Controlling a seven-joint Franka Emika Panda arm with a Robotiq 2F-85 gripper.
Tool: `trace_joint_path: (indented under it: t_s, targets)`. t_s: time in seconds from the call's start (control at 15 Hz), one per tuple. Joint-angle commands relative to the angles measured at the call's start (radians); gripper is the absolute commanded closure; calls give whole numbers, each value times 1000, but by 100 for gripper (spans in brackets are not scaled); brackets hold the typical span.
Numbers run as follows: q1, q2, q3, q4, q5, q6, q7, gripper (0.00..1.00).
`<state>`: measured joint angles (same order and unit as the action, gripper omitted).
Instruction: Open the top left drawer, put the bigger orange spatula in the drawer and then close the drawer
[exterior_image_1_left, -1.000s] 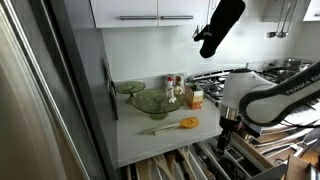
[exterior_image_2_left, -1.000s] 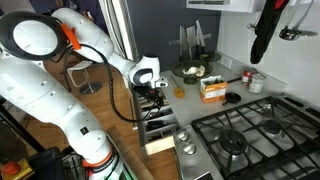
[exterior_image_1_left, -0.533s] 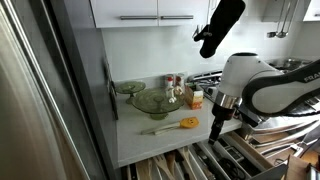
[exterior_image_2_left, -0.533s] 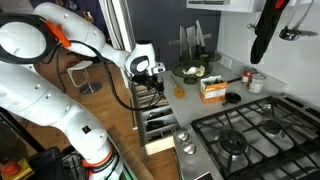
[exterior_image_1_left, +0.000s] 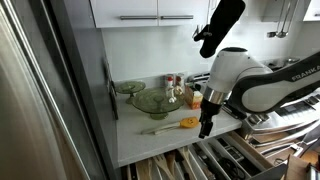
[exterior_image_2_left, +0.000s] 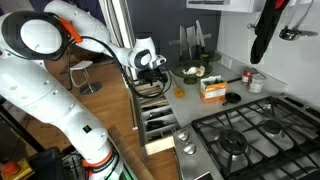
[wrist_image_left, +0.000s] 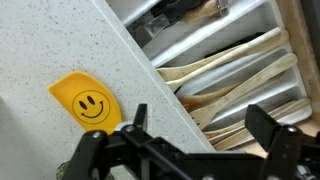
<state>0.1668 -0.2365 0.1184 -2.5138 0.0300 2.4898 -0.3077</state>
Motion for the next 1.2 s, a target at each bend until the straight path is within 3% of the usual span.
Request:
trace_joint_path:
  t_s: [0.0,0.07,0.2,0.53,1.13]
  targets:
    - [8,6,-8,4,-5,-1,0,0]
    - [8,8,-8,5,-5,-1,-2,0]
    - [28,38,-45,8,58,68,-130,0]
    - [82,100,-144,16,309,212,-511,0]
    - [107,230,-147,96,815,306,-1096,0]
